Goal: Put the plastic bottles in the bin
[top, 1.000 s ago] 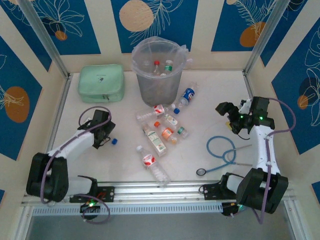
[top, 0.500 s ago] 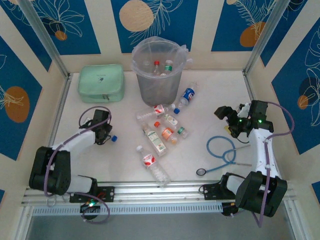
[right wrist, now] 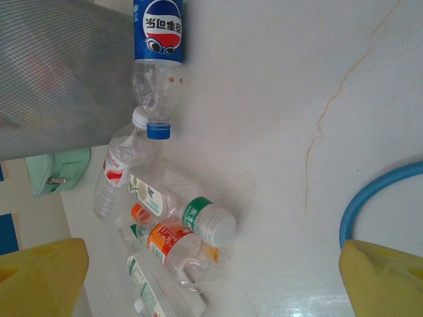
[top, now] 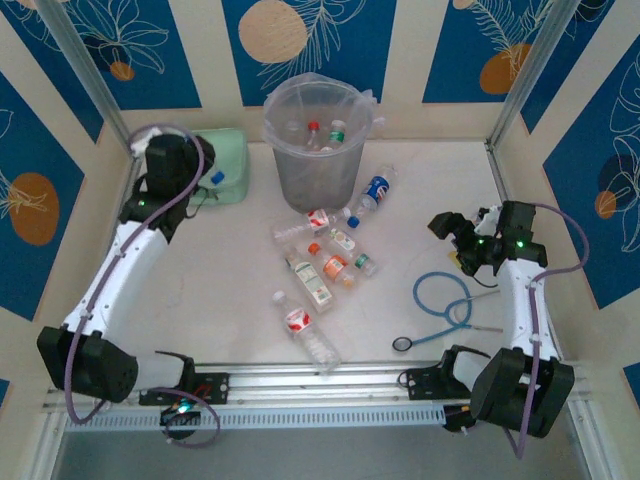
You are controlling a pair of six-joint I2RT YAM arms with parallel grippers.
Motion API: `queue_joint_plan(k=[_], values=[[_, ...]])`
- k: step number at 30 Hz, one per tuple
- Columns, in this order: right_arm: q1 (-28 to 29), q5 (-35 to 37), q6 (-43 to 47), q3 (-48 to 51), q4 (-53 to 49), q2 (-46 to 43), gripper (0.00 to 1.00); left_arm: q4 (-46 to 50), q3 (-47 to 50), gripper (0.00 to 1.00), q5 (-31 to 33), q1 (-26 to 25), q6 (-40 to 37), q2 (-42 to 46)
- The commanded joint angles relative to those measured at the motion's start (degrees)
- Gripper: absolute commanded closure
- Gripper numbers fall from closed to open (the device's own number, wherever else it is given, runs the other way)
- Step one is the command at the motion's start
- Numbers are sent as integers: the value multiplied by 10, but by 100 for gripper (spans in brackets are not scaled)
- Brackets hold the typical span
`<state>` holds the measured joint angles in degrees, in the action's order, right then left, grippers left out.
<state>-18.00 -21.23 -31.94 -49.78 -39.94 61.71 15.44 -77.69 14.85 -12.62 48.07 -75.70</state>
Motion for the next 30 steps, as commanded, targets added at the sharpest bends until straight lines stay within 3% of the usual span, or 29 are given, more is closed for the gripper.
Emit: queue_joint_plan(k=[1,5,11,15,19,24,30], values=[[2,-5,-4,-1,-18,-16,3,-53,-89,78,-75,-12,-95,-55],[2,-12,-6,4,-19,-20,3,-94,-202,85,-152,-49,-153,-140],[0,-13,-6,12,-20,-29,3,-64,-383,87,-214,-89,-207,-294],[-4,-10,2,22,-22,-24,3,5,-536,86,-238,-111,-219,-405],[-6,-10,9,19,-29,-24,2,142,-672,85,-213,-135,-266,-498],[-8,-11,8,19,-27,-24,3,194,-684,99,-187,-143,-302,-541],[-7,-16,6,21,-22,-16,2,228,-683,97,-201,-148,-328,-570]])
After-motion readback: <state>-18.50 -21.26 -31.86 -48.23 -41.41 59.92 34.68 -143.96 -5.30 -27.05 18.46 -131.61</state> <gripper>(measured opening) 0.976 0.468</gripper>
